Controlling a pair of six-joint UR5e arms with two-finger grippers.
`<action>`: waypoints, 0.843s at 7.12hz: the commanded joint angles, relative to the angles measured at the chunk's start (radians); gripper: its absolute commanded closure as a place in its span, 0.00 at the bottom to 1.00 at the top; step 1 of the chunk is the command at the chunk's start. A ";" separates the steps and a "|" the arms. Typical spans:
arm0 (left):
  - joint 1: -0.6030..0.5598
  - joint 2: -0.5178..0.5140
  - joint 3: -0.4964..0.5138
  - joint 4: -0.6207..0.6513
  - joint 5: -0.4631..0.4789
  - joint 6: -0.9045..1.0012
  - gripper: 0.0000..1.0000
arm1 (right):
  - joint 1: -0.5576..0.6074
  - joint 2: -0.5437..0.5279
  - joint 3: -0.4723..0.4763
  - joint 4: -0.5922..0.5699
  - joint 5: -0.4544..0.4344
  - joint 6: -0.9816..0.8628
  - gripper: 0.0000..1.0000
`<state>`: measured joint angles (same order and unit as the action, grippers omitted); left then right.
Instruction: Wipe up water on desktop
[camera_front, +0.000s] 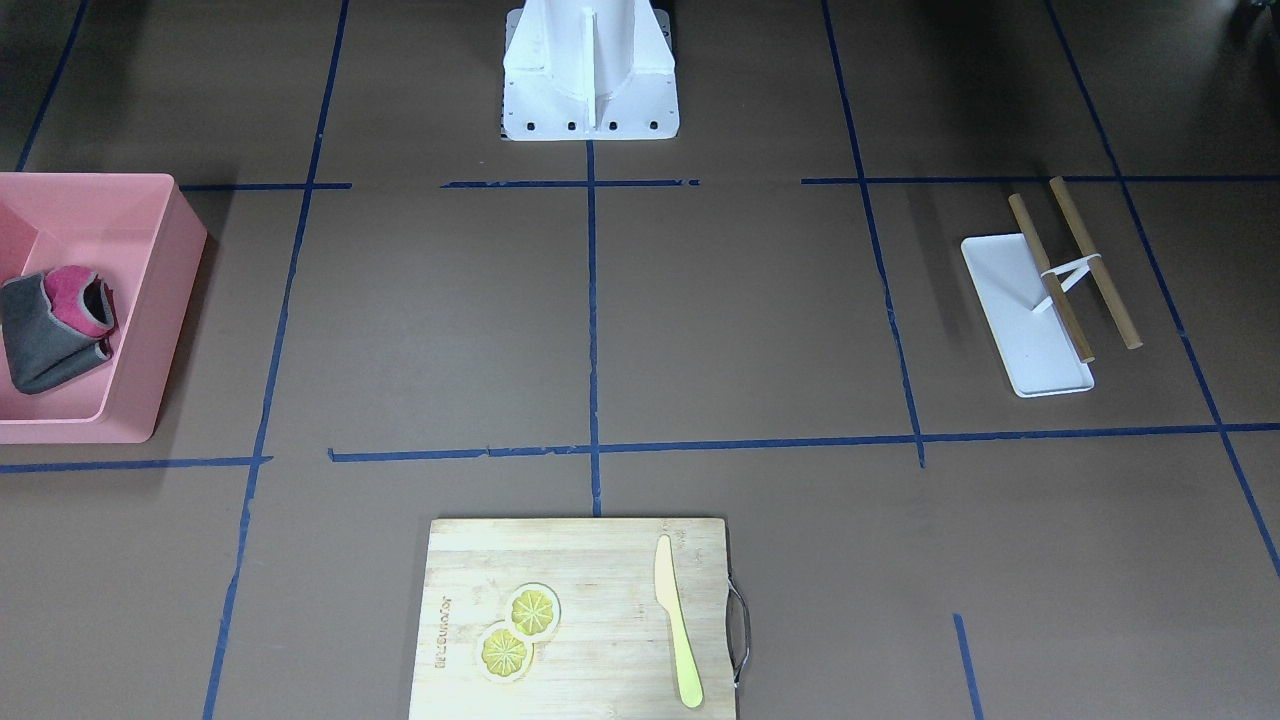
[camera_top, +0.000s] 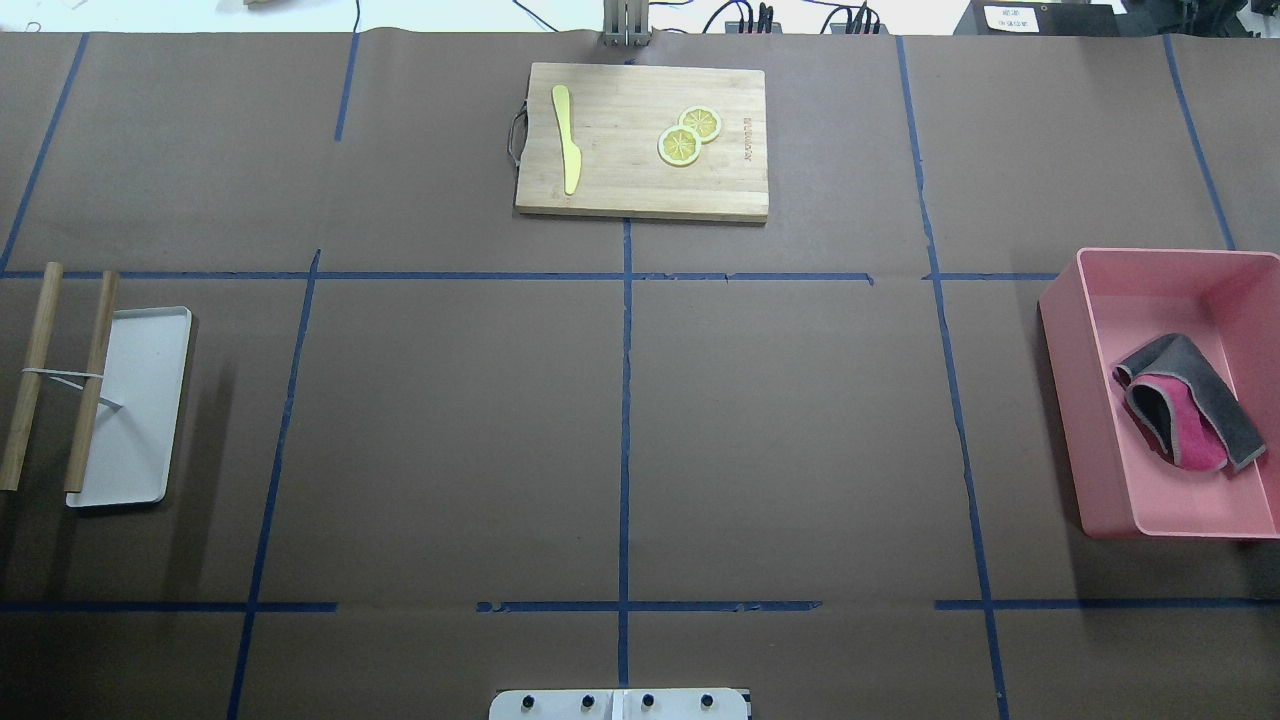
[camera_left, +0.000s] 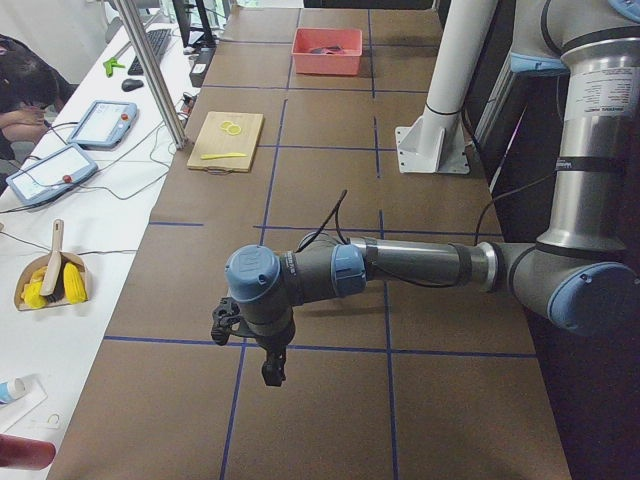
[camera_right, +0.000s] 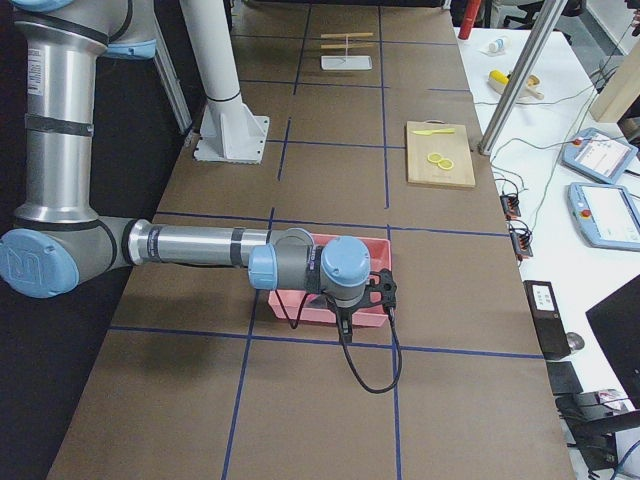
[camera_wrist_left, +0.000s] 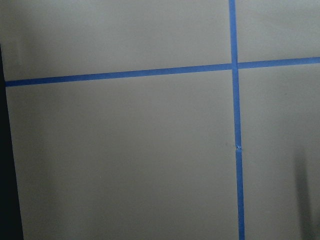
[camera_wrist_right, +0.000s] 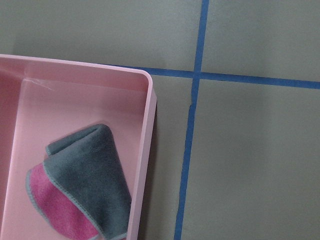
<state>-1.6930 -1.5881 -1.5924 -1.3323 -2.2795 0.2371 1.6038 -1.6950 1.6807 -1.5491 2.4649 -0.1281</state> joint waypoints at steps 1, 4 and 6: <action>0.044 0.005 0.011 -0.033 -0.005 -0.079 0.00 | 0.010 -0.009 -0.024 -0.002 -0.006 -0.025 0.00; 0.115 0.039 0.019 -0.189 -0.041 -0.209 0.00 | 0.010 0.000 -0.038 0.003 -0.023 0.043 0.00; 0.110 0.057 0.012 -0.191 -0.096 -0.200 0.00 | 0.010 0.003 -0.042 0.003 -0.023 0.068 0.00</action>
<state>-1.5833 -1.5440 -1.5778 -1.5135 -2.3404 0.0349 1.6137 -1.6936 1.6418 -1.5457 2.4428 -0.0740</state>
